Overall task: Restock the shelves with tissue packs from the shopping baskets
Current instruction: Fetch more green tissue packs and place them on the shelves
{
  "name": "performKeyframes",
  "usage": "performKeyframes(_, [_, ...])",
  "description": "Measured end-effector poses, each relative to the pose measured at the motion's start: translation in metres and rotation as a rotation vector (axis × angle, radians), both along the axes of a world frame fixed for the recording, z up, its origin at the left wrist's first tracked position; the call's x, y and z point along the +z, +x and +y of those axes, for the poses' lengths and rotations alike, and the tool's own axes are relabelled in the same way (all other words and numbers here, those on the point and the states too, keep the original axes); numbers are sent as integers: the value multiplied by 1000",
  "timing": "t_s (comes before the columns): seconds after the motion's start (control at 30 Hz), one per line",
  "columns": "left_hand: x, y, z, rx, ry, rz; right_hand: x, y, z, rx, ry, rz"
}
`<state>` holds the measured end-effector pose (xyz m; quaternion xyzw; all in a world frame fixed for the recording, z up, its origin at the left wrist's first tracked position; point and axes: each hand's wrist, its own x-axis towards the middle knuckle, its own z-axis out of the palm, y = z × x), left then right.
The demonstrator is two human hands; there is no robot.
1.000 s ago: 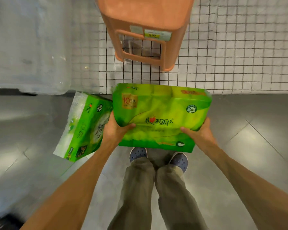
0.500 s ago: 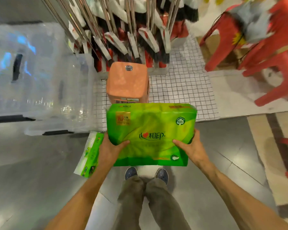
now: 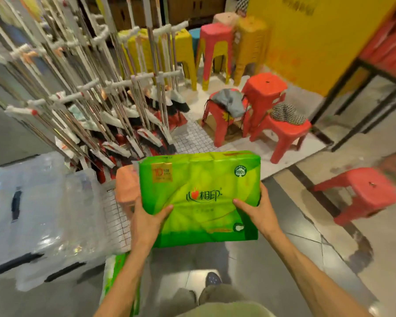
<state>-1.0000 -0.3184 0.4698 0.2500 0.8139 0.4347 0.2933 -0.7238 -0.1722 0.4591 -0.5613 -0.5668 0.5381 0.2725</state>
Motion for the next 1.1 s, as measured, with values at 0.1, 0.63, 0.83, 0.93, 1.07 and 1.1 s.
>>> performKeyframes(0.1, [26, 9, 18, -123, 49, 0, 26, 25, -14, -126, 59, 3])
performKeyframes(0.63, [97, 181, 40, -940, 141, -42, 111, 190, -242, -939, 159, -140])
performKeyframes(0.83, [104, 292, -14, -1201, 163, 0, 115, 257, -371, -1221, 192, -137])
performKeyframes(0.93, [105, 354, -54, -1324, 191, 1, 114, 292, -438, -1343, 200, -143])
performKeyframes(1.07, [110, 442, -126, -1455, 205, -5, 118, 346, -532, -1456, 216, -141])
performKeyframes(1.1, [110, 464, -146, -1482, 210, -22, 119, 361, -555, -1481, 216, -145])
